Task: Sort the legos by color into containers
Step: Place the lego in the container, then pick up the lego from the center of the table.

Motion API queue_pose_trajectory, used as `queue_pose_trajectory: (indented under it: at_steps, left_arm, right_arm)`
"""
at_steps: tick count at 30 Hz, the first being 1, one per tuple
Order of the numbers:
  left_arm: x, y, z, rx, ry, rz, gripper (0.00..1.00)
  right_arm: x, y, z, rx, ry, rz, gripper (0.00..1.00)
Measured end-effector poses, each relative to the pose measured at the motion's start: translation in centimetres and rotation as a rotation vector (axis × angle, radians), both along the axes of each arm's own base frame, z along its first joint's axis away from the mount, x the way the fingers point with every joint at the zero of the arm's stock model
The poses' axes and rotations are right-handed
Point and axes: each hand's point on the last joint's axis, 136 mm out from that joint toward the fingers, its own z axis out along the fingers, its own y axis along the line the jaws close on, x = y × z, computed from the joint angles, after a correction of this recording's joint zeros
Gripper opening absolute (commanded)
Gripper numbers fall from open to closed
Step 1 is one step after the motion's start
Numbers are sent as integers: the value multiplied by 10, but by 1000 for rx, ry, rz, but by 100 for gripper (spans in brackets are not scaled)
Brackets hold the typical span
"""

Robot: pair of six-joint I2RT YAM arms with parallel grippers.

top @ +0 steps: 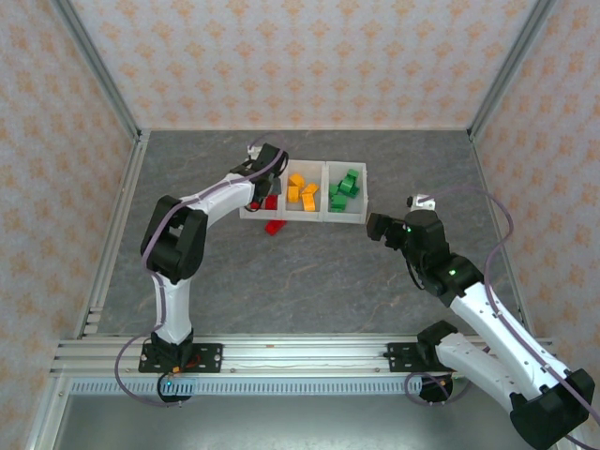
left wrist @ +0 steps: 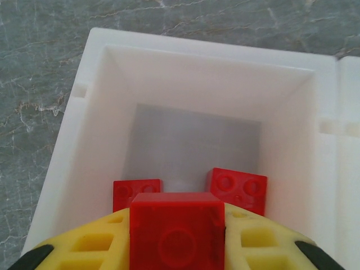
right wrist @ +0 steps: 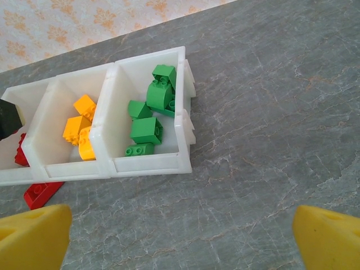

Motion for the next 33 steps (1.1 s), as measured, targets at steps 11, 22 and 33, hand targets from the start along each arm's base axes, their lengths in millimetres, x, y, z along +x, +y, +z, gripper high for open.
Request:
queue_pose_trajectory:
  at_steps: [11, 22, 33]
  left_arm:
    - [-29, 14, 14, -51, -78, -11, 75]
    - [-97, 21, 59, -217, -211, -82, 93]
    - [-164, -6, 8, -315, -55, -252, 93]
  right_arm:
    - [-1, -2, -3, -11, 10, -4, 100]
    - [-1, -1, -2, -9, 10, -2, 100]
    - [0, 2, 0, 11, 3, 7, 100]
